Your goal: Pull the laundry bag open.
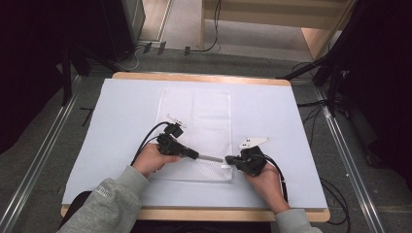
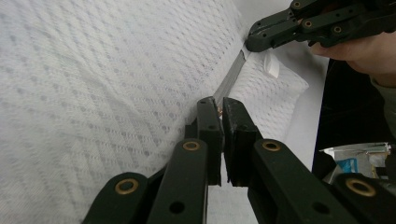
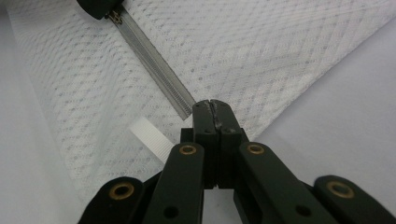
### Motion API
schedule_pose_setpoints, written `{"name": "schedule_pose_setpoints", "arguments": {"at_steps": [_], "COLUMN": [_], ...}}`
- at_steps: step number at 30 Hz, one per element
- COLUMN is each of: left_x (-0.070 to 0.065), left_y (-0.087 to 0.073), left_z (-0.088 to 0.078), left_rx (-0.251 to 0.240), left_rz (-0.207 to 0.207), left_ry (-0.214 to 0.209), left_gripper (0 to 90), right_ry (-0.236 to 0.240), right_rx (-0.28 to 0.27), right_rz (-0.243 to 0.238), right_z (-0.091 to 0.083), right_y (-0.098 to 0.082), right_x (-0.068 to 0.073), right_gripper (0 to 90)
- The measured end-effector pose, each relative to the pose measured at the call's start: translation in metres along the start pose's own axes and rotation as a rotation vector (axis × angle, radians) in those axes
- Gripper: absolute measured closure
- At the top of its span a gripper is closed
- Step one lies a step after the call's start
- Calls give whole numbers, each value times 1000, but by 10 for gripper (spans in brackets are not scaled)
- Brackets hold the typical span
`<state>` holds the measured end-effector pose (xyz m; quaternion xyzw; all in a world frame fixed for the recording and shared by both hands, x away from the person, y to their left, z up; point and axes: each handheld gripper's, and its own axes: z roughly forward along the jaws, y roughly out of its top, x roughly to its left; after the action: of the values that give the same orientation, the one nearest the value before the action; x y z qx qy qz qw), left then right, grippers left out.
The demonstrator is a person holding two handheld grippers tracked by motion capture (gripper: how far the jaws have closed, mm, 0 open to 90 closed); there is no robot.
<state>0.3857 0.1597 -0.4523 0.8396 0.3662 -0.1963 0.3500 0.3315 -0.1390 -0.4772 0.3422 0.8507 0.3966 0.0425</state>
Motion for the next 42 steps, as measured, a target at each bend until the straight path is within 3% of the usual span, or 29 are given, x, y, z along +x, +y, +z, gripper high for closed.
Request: {"name": "schedule_pose_setpoints", "arguments": {"at_steps": [25, 42], "left_x": [6, 17], "left_y": [-10, -36], "left_z": [-15, -53], "left_rx": [9, -28], "left_rz": [-8, -46], "left_ry": [9, 52], "left_gripper": [881, 881], "right_ry": [18, 22], "right_rx": [4, 11], "right_rz": [-5, -1], "right_z": [0, 0], "right_y": [1, 2], "right_x": [-2, -3], "right_gripper": [900, 900]}}
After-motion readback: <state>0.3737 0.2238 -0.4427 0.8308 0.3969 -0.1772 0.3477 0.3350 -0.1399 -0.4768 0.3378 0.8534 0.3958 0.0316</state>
